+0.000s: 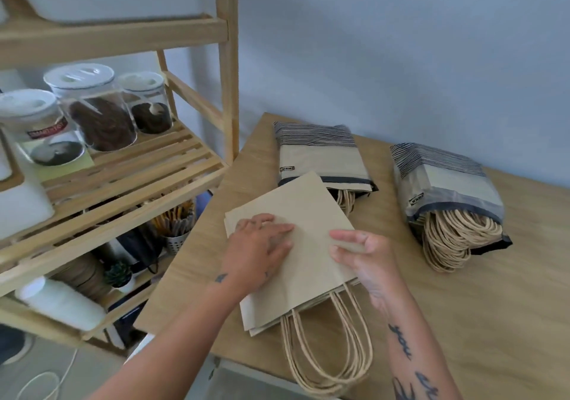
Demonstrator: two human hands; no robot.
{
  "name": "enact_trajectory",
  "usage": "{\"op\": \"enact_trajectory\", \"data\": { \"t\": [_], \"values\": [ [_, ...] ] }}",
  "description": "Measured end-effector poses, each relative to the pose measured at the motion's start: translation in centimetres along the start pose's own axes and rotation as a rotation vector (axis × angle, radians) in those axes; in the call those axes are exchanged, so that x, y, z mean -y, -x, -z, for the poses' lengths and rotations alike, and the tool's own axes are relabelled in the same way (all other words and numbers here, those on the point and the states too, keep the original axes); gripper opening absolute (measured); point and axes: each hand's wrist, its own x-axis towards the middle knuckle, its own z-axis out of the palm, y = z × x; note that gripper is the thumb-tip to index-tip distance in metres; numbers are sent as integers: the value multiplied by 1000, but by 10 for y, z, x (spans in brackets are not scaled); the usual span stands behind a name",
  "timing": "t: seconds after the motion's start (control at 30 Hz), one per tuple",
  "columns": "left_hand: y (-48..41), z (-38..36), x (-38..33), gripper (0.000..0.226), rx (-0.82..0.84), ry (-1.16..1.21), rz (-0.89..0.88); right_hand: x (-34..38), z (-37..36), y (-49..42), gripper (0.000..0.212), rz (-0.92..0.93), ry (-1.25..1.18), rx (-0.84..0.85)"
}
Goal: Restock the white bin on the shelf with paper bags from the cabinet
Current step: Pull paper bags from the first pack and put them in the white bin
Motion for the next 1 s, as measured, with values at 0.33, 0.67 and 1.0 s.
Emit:
{"op": "enact_trajectory", "data": {
  "t": [0.33, 0.67, 1.0],
  "values": [
    [6, 15, -23, 56, -7, 475, 60, 58, -5, 8, 85, 129, -91, 223],
    [19, 54, -18, 52, -42, 866, 53, 62, -44, 21, 33, 128, -225, 334],
    [17, 82, -29, 65, -49, 929, 63, 59, -55, 29, 36, 132, -284, 362]
  ]
}}
